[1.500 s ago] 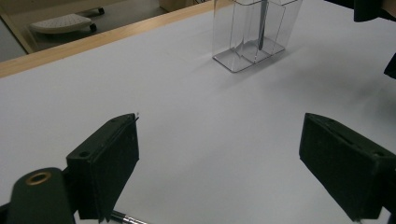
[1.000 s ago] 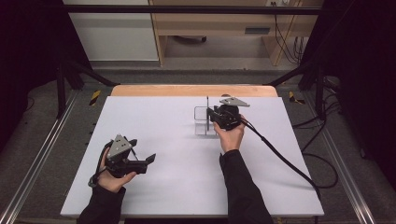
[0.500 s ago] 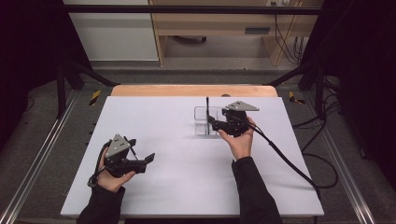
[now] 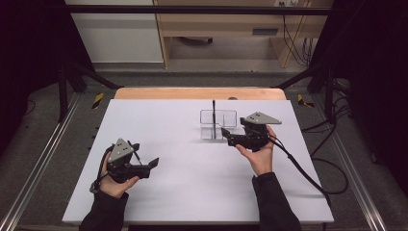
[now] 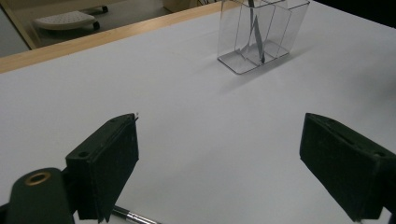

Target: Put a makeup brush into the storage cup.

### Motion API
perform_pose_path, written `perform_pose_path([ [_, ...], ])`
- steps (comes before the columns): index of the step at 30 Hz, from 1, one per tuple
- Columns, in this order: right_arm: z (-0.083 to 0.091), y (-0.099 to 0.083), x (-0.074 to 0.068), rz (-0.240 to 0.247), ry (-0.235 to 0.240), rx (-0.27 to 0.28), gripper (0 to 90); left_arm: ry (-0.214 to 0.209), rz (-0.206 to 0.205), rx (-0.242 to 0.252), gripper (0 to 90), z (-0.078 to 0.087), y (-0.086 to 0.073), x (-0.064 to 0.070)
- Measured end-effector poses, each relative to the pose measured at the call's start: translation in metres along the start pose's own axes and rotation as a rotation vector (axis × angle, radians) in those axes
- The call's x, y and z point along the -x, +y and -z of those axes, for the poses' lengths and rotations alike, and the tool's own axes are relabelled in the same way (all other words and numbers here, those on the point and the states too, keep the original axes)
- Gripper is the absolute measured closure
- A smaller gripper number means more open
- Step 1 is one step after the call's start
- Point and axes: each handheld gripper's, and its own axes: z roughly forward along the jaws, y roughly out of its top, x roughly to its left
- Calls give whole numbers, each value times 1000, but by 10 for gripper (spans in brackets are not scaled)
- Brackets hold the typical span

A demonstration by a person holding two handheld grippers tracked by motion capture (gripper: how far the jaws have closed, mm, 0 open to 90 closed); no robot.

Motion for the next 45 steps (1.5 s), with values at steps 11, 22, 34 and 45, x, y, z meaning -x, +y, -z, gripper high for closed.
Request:
perform_pose_path([
  [11, 25, -13, -2, 16, 25, 1, 109, 8, 9, 6, 104, 2, 0, 0],
  [22, 45, -31, -2, 22, 25, 6, 87, 20, 26, 22, 101, 5, -1, 0],
  [34, 65, -52, 4, 20, 11, 0, 88, 37, 37, 12, 99, 8, -9, -3],
  [45, 85, -65, 15, -21, -22, 26, 90, 75, 72, 11, 97, 14, -13, -16],
])
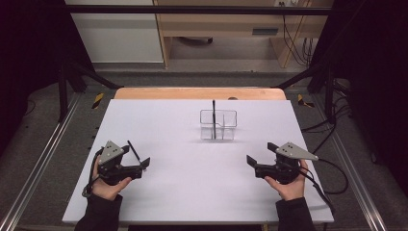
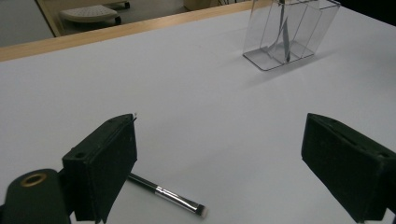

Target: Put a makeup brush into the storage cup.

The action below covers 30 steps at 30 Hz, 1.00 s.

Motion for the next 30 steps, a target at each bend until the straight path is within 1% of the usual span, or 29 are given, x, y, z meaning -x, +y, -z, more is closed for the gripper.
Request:
perform_pose_path([
  [3, 0, -2, -2, 3, 5, -3, 90, 14, 5, -13, 96, -1, -1, -4],
  [6, -2, -3, -3, 3, 9, -6, 91, 19, 6, -17, 96, -2, -1, -5],
  [9, -2, -3, -4, 4, 10, -7, 94, 35, 17, -29, 96, -3, -2, -9],
  [12, 0, -1, -5, 7, 10, 1, 94, 43, 24, -35, 96, -5, -3, -11],
  [14, 1, 0, -6, 2, 11, 9, 95, 59, 28, -46, 97, -7, -4, -13],
  [17, 2, 0, -7, 3, 13, 12, 97, 70, 28, -56, 97, -9, -4, -14],
  [18, 2, 1, -8, 10, 10, 13, 97, 83, 30, -66, 99, -12, -5, -15],
  [25, 1, 2, -10, 8, 11, 16, 105, 124, 41, -125, 106, -23, -9, -21],
  [27, 1, 1, -10, 6, 11, 13, 109, 138, 47, -136, 117, -27, -10, -22],
  [30, 0, 1, -10, 5, 10, 10, 111, 143, 54, -136, 140, -30, -12, -23],
])
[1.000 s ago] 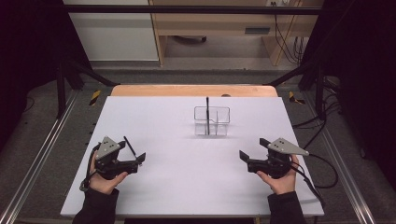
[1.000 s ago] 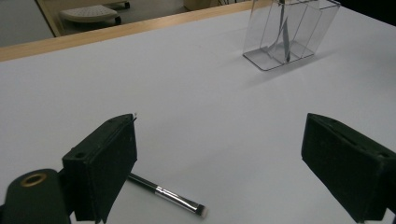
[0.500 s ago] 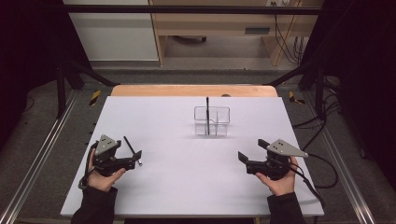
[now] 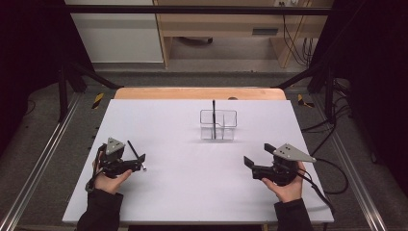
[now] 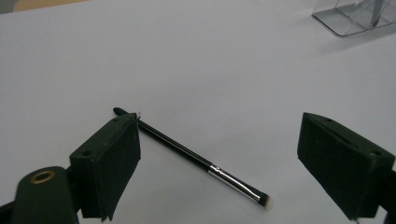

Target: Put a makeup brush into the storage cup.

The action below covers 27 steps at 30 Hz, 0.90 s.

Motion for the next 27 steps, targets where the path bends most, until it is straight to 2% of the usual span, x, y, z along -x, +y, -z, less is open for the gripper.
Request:
perform_pose_path([
  [3, 1, 0, 0, -5, 0, 2, 112, 4, 32, -29, 154, -8, -5, -5],
  [6, 1, 0, 0, -9, -1, 3, 115, 12, 33, -42, 178, -11, -7, -7],
  [11, -1, -1, 0, -3, -4, -11, 116, 39, 37, -109, 202, -23, -11, -6],
  [19, -2, -1, -1, -4, -6, -13, 116, 54, 16, -144, 277, -34, -17, -2],
  [27, -2, -1, -2, -7, -6, -10, 115, 57, 32, -166, 351, -37, -20, -1],
])
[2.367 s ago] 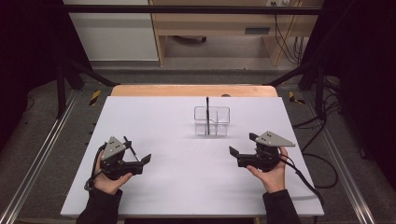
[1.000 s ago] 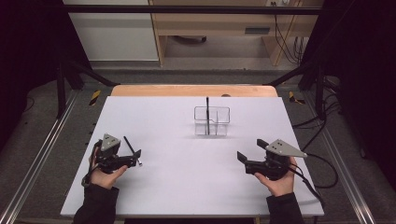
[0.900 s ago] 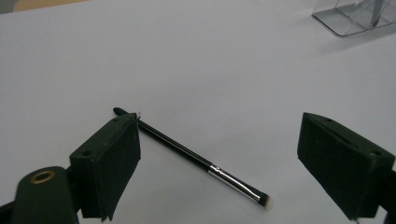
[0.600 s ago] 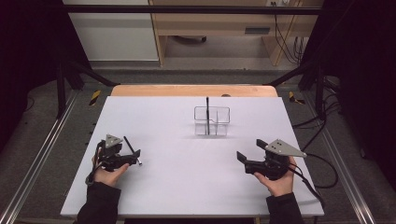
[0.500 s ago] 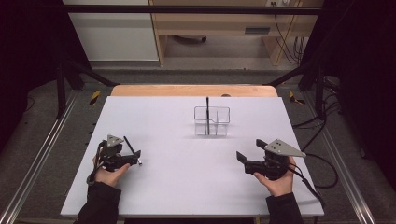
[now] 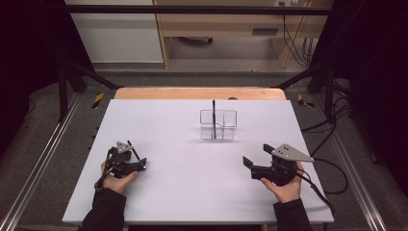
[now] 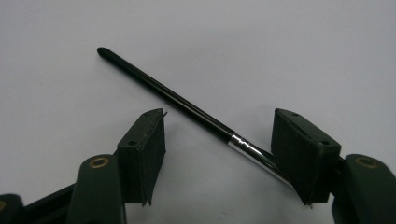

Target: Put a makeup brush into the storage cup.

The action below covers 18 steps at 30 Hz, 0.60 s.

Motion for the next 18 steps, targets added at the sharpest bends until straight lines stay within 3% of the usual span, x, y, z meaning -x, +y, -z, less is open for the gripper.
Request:
perform_pose_path([
  [7, 0, 0, 0, 0, 0, 0, 115, 7, 7, 8, 408, 1, -2, 2],
  [18, -1, -1, 0, 2, 3, -6, 115, -1, 14, -4, 574, 6, -2, 1],
])
